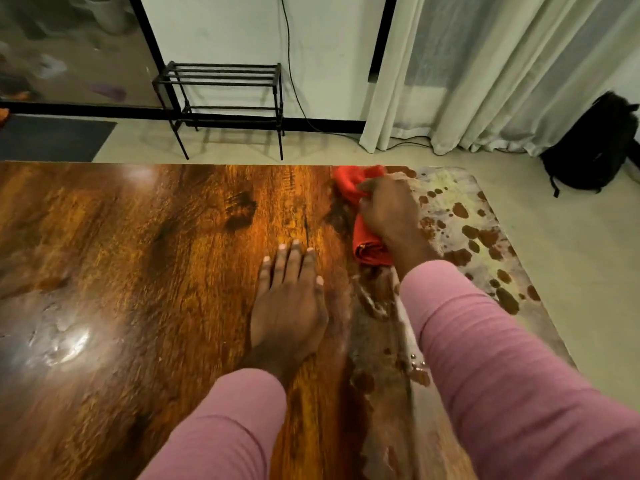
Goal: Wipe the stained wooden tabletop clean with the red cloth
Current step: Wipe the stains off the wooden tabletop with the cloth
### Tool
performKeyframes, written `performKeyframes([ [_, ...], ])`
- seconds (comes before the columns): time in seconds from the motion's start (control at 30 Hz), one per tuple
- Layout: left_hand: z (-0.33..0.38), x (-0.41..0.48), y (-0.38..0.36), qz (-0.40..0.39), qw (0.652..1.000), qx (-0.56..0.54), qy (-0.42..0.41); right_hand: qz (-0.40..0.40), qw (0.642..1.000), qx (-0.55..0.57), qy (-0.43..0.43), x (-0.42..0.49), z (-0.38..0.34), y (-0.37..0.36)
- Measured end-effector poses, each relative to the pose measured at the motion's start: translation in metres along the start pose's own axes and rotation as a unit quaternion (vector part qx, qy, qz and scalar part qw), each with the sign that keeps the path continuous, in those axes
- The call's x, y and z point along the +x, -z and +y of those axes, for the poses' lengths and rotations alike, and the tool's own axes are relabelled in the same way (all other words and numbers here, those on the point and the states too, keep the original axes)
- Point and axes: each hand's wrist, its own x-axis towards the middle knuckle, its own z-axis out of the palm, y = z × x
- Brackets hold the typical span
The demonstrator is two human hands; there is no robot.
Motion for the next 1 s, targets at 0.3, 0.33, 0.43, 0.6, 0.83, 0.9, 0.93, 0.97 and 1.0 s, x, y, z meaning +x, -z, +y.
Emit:
performKeyframes([
  [0.3, 0.002, -0.004, -0.003, 0.005, 1.0, 0.008, 0.001, 0.098, 0.994, -0.03, -0.039, 0.012, -0.012, -0.005],
  [0.33, 0.001, -0.004, -0.003, 0.004, 1.0, 0.008, 0.002, 0.061, 0.998, -0.025, 0.017, 0.013, -0.017, -0.007],
  [0.43, 0.0, -0.003, -0.003, 0.004, 1.0, 0.001, -0.004, -0.041, 0.994, -0.01, 0.101, 0.026, -0.007, 0.001],
  [0.6, -0.001, -0.004, -0.002, -0.008, 1.0, 0.011, -0.006, 0.12, 0.984, -0.066, -0.11, 0.046, 0.032, 0.017],
  [0.83, -0.001, -0.004, -0.002, -0.007, 1.0, 0.007, -0.01, -0.035, 0.997, -0.024, 0.066, 0.016, 0.003, -0.002],
  [0.9, -0.001, -0.004, -0.001, -0.006, 1.0, 0.008, -0.012, -0.077, 0.991, 0.01, 0.106, 0.011, 0.014, 0.006],
  [0.93, -0.001, -0.004, -0.001, -0.006, 1.0, 0.008, -0.013, -0.063, 0.994, 0.013, 0.086, 0.012, 0.022, 0.011],
  [0.97, -0.001, -0.004, -0.001, -0.005, 1.0, 0.008, -0.013, -0.024, 0.999, 0.001, 0.041, 0.013, 0.029, 0.015],
  [1.0, -0.001, -0.004, -0.001, -0.003, 1.0, 0.008, -0.012, 0.032, 0.999, -0.021, -0.017, 0.014, 0.036, 0.018],
])
